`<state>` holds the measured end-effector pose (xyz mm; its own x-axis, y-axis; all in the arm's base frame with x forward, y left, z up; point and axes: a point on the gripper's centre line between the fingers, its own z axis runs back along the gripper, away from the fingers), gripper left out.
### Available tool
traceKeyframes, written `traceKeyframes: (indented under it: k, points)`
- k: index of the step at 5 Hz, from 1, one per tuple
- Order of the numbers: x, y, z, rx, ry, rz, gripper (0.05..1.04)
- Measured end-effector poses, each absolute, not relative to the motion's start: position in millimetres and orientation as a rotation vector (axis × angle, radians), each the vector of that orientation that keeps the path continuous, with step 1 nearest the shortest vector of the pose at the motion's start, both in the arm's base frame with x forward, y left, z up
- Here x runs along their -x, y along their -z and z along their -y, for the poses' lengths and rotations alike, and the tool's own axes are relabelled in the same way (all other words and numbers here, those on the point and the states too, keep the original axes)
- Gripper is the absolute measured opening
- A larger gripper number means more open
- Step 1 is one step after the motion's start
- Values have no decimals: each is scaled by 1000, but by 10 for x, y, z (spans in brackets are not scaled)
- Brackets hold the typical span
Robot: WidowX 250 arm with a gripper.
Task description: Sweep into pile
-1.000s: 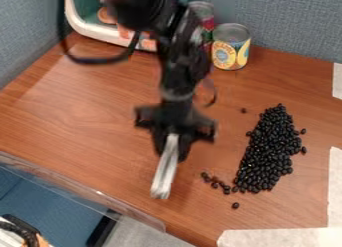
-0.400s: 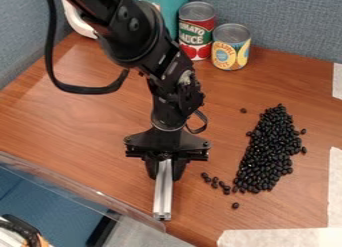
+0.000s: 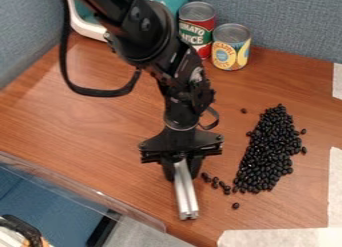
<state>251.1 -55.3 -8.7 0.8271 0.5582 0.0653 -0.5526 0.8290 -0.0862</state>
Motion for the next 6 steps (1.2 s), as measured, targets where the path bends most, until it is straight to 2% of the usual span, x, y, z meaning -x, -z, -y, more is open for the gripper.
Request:
traceKeyframes:
  k: [4,6]
  points:
    - [-2962,84,1130,160,-659,90,369]
    - [-3164,84,1329,178,-683,97,369]
